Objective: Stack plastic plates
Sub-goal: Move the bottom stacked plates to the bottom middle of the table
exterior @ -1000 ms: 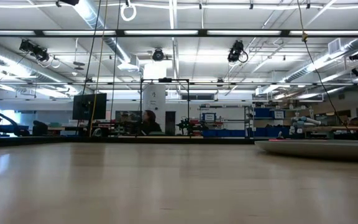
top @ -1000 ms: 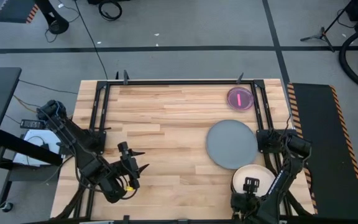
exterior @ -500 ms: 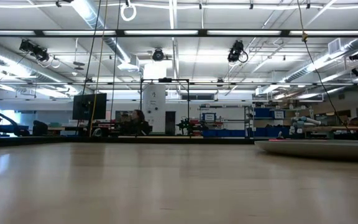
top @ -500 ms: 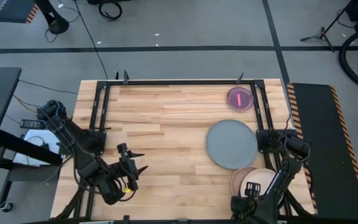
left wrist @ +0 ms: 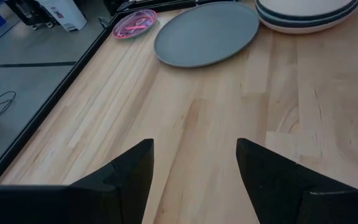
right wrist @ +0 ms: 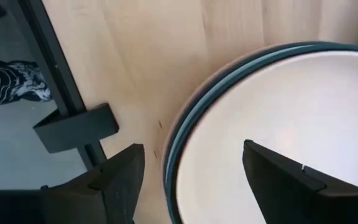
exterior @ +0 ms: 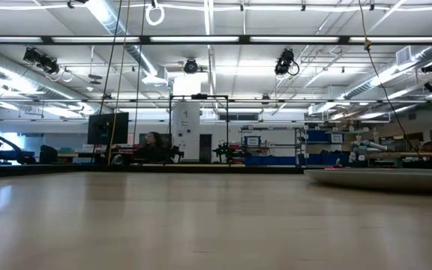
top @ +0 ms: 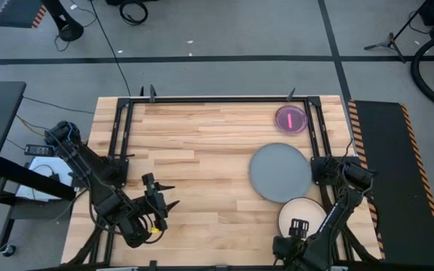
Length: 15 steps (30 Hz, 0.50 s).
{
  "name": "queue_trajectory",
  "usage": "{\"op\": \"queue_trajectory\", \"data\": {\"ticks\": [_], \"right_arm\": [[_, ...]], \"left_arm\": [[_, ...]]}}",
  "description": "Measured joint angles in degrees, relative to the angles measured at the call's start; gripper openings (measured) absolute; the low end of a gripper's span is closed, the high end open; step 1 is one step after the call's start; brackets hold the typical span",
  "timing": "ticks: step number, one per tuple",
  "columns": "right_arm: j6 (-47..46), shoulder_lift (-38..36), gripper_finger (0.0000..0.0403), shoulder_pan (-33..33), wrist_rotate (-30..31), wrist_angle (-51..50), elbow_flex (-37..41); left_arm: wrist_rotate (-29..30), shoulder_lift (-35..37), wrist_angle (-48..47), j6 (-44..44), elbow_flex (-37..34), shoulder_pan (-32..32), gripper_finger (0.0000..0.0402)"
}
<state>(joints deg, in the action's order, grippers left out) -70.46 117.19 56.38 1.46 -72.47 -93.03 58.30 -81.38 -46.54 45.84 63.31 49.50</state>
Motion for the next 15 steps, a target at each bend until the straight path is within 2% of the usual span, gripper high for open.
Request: {"op": "queue_trajectory", "data": {"ticks": [9, 15], "right_arm": [[-1.4, -0.1, 0.0273, 0.0, -0.6, 0.2, -0.7], [-6.6, -0.1, 0.0273, 1.5, 2.2, 0.3, -0.5]], "left_arm": [[0.0, 0.0, 0.0, 0.2, 0.0, 0.3, 0.0233], [0.0, -0.1, 0.0, 0.6, 0.0, 1.6, 0.0233]]}}
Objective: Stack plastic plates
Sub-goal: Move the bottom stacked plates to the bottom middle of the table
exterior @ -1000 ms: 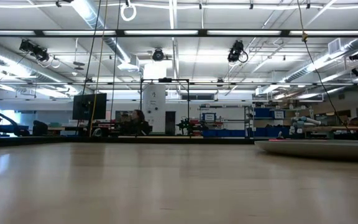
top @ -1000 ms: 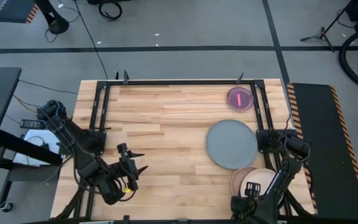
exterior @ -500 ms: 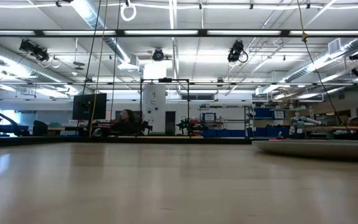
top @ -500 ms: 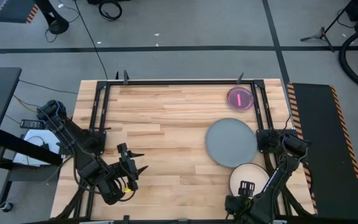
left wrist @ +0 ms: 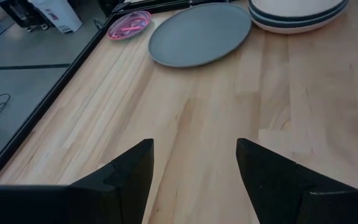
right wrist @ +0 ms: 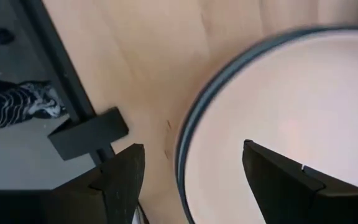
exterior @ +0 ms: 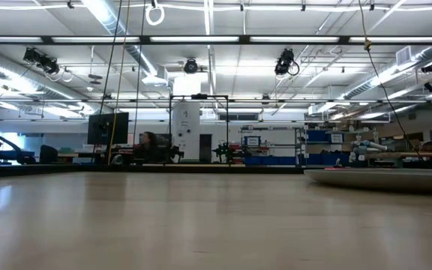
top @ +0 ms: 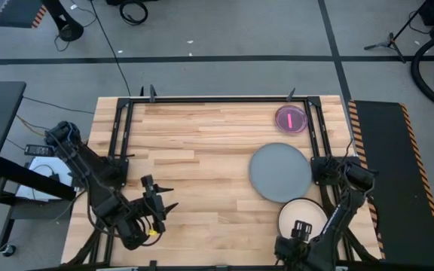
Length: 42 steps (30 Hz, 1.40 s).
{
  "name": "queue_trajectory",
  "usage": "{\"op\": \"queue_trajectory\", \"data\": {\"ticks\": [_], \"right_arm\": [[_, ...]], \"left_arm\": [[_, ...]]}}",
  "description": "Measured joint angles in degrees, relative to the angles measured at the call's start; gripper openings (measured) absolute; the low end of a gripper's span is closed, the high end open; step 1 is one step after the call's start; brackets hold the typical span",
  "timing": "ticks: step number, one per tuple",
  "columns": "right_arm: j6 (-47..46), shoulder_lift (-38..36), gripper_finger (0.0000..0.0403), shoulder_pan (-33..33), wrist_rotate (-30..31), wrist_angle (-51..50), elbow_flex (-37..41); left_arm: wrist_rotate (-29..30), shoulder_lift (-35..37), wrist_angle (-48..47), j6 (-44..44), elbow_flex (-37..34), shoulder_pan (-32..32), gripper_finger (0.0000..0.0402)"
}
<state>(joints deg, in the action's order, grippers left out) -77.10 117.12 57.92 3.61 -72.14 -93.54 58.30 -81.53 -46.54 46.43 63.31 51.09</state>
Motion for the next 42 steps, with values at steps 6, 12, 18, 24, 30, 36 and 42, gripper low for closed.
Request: {"op": "queue_trajectory", "data": {"ticks": [6, 12, 18, 24, 30, 36, 42], "right_arm": [[-6.5, 0.0, 0.027, 1.6, 0.0, 1.5, 3.6], [-6.8, 0.0, 0.0268, 1.1, -3.5, 9.3, 9.4], [-7.0, -0.4, 0.0267, -0.1, -3.9, 13.4, 12.1], [-7.0, -0.3, 0.0255, -0.4, -2.9, 12.5, 12.2], [-7.4, 0.0, 0.0216, -0.4, -2.7, 11.9, 10.7], [-6.9, 0.1, 0.0184, -0.8, -3.1, 5.4, 2.7], [-8.4, 0.1, 0.0163, -1.0, 0.8, -6.3, -11.3]], "left_arm": [[0.0, -2.0, 0.0, 0.5, 0.0, 1.2, 0.0233], [0.0, -4.9, 0.0, 0.9, 0.0, 1.2, 0.0233], [-0.1, -6.8, -2.7, 1.4, 0.0, 1.2, 0.0233], [-0.6, -6.8, -15.4, 11.7, 0.0, 1.5, 0.0233], [-1.0, -6.8, -23.0, 21.5, 0.0, 4.0, 0.0233], [-1.8, -6.7, -23.3, 22.3, 0.0, 5.0, 0.0233], [-1.9, -6.7, -23.7, 22.6, 0.0, 4.3, 0.0233]]}}
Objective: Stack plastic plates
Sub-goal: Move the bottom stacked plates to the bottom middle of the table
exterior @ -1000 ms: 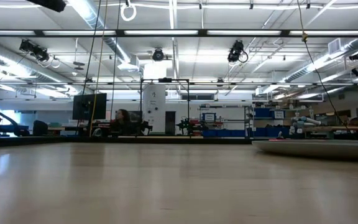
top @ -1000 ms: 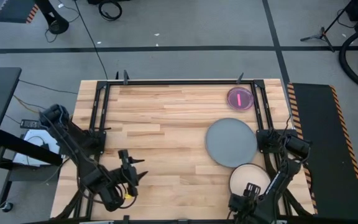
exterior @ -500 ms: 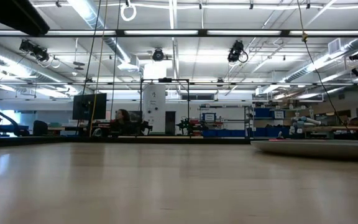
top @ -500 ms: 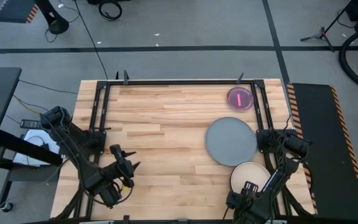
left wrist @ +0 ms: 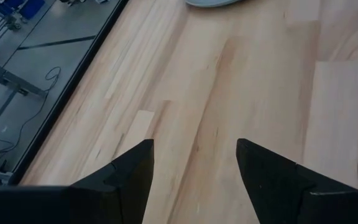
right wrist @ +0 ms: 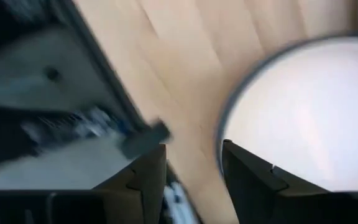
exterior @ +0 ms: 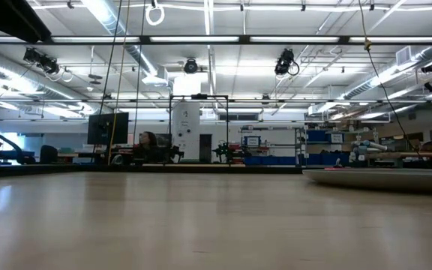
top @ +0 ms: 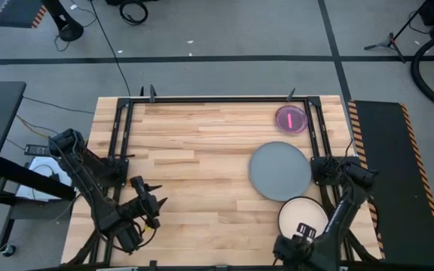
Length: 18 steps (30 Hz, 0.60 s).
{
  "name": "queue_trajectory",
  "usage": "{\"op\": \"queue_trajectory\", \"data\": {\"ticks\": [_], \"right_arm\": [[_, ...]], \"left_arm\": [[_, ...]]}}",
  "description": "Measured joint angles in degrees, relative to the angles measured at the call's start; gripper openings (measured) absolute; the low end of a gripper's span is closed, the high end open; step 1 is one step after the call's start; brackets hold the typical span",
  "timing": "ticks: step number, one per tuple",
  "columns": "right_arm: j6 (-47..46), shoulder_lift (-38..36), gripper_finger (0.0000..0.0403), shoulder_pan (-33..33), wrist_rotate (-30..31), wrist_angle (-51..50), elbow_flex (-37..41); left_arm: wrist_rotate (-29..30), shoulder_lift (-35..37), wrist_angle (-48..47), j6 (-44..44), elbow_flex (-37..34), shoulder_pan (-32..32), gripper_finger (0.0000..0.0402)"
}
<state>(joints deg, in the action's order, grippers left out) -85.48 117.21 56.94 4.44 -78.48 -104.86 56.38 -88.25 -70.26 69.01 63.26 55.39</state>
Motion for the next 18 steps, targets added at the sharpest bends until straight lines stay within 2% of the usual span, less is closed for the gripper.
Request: {"op": "queue_trajectory", "data": {"ticks": [3, 5, 7, 9, 13, 18], "right_arm": [[-2.8, -0.1, 0.0152, 0.4, 6.8, -1.5, -5.8], [-3.7, -0.2, 0.014, 0.8, 11.5, 0.4, -7.1], [-3.8, 0.3, 0.0123, 1.0, 13.3, 3.8, -7.1], [-3.0, 2.1, 0.0103, 1.0, 13.2, 6.3, -7.4], [1.8, 8.8, 0.006, -0.6, 7.8, 11.6, -10.9], [12.9, 16.9, 0.0013, -2.5, 5.0, 11.1, -24.2]], "left_arm": [[0.0, 0.0, 0.0, 0.0, 0.0, -0.6, 0.0233], [0.0, 0.0, 0.0, 0.0, 0.0, -1.0, 0.0233], [0.0, 0.0, -0.1, -0.3, 0.0, -1.3, 0.0233], [0.0, 0.0, -0.4, -0.5, 0.0, -1.3, 0.0233], [-0.1, 0.0, -2.3, -0.1, 0.0, -1.3, 0.0233], [-3.4, 0.0, -4.0, 2.7, 0.0, -1.3, 0.0233]]}}
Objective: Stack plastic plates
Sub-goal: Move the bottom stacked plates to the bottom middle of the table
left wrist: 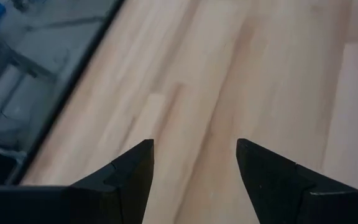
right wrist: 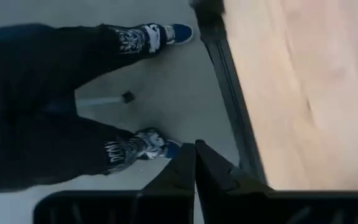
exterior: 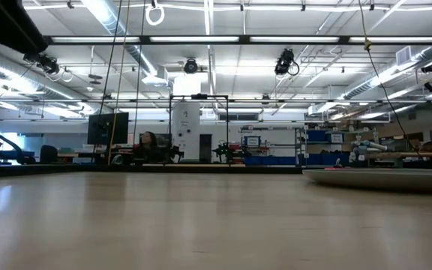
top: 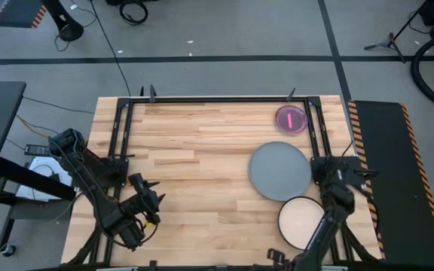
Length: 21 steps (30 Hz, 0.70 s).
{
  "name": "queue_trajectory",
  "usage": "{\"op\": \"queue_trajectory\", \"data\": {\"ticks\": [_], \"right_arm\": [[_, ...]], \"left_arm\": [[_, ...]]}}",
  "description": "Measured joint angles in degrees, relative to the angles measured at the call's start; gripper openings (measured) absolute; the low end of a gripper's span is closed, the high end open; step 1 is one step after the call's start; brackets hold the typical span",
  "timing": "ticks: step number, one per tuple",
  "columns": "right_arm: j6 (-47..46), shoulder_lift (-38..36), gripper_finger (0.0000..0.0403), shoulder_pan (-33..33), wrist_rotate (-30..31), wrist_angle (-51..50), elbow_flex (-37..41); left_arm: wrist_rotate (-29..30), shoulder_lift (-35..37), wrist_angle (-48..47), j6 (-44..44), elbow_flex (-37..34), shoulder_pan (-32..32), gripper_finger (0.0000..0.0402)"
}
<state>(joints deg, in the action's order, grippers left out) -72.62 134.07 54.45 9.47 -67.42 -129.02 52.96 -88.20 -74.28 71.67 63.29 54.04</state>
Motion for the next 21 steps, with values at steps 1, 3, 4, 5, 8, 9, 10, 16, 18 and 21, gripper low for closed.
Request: {"op": "queue_trajectory", "data": {"ticks": [1, 3, 4, 5, 8, 9, 10, 16, 18, 21], "right_arm": [[1.7, 1.2, 0.0008, -0.2, 0.0, -2.1, -2.9], [3.0, 2.5, 0.0007, -0.2, 0.6, -6.6, -6.1], [2.5, 1.4, 0.0009, 0.0, 0.8, -7.5, -4.4], [1.2, 0.7, 0.0011, 0.2, 0.7, -9.4, -3.1], [-5.6, -0.5, 0.0016, 1.2, -0.3, -18.8, -0.6], [-7.8, -0.6, 0.0016, 1.6, -0.8, -22.1, 0.1], [-9.6, -0.6, 0.0015, 2.1, -1.4, -23.5, 1.0], [-8.9, -0.9, 0.0018, 2.8, 1.5, -13.8, 7.6], [-4.5, -0.9, 0.0024, 2.2, 4.4, -13.3, 9.2], [4.2, -0.9, 0.0031, 0.3, 7.6, -14.1, 10.0]], "left_arm": [[-1.3, 0.0, 0.2, 0.1, 0.0, 0.0, 0.0233], [-3.8, 0.0, 1.2, 0.1, 0.0, 0.0, 0.0233], [-5.4, 0.0, 2.2, 0.0, 0.0, 0.0, 0.0233], [-7.2, 0.0, 3.1, -0.3, 0.0, 0.0, 0.0233], [-14.7, 0.0, 7.5, -3.6, 0.0, 0.0, 0.0233], [-16.8, 0.0, 9.3, -4.8, 0.0, 0.0, 0.0233], [-18.4, 0.0, 11.2, -5.9, 0.0, 0.0, 0.0233], [-19.9, 0.0, 18.9, -11.2, 0.0, -0.2, 0.0233], [-19.9, 0.0, 19.7, -12.3, 0.0, -0.7, 0.0233], [-19.1, 0.0, 19.7, -12.4, 0.0, -1.6, 0.0233]]}}
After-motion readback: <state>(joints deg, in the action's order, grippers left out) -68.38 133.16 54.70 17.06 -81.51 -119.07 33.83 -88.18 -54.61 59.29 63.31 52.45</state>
